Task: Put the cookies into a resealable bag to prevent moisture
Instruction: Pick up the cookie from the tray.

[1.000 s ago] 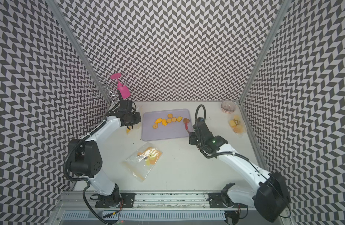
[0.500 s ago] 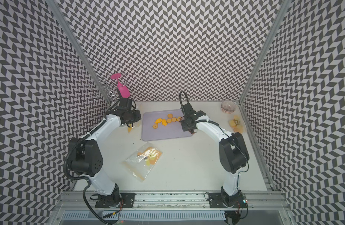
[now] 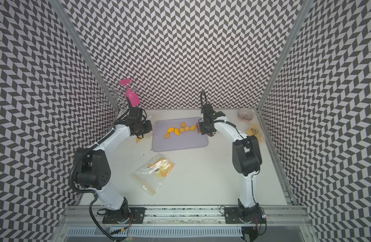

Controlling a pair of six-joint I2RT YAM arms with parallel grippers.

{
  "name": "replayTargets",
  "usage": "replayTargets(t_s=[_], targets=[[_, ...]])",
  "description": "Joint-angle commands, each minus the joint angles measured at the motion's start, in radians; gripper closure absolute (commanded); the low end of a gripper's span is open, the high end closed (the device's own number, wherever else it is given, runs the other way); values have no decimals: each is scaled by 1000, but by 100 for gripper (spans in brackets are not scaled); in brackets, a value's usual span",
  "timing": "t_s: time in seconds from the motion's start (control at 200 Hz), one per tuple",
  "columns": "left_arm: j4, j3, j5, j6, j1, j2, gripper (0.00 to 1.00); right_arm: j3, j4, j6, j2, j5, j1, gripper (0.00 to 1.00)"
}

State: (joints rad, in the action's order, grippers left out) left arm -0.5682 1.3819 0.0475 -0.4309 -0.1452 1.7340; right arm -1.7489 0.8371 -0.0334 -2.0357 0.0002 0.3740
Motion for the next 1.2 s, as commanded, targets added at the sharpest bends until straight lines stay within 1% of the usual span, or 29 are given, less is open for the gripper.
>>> replayTargets(t_s=[0.0, 0.225, 0.426, 0.731, 1.016, 1.196], targets=[[18, -9, 2, 5, 7, -14, 100, -50, 3, 20, -34, -19, -1, 45], [18, -8, -5, 8, 9, -11, 100, -86, 26, 14, -70, -47, -11, 41], [16, -6, -2, 7, 11, -4, 100, -87, 59, 1, -81, -60, -13, 41], [16, -6, 2, 9, 14, -4, 100, -25, 93, -17, -18, -77, -13, 41], [18, -6, 6, 9, 16, -4, 100, 43, 111, -10, 25, -139, -11, 41], [18, -6, 9, 9, 16, -4, 100, 69, 111, -8, 48, -125, -4, 41]])
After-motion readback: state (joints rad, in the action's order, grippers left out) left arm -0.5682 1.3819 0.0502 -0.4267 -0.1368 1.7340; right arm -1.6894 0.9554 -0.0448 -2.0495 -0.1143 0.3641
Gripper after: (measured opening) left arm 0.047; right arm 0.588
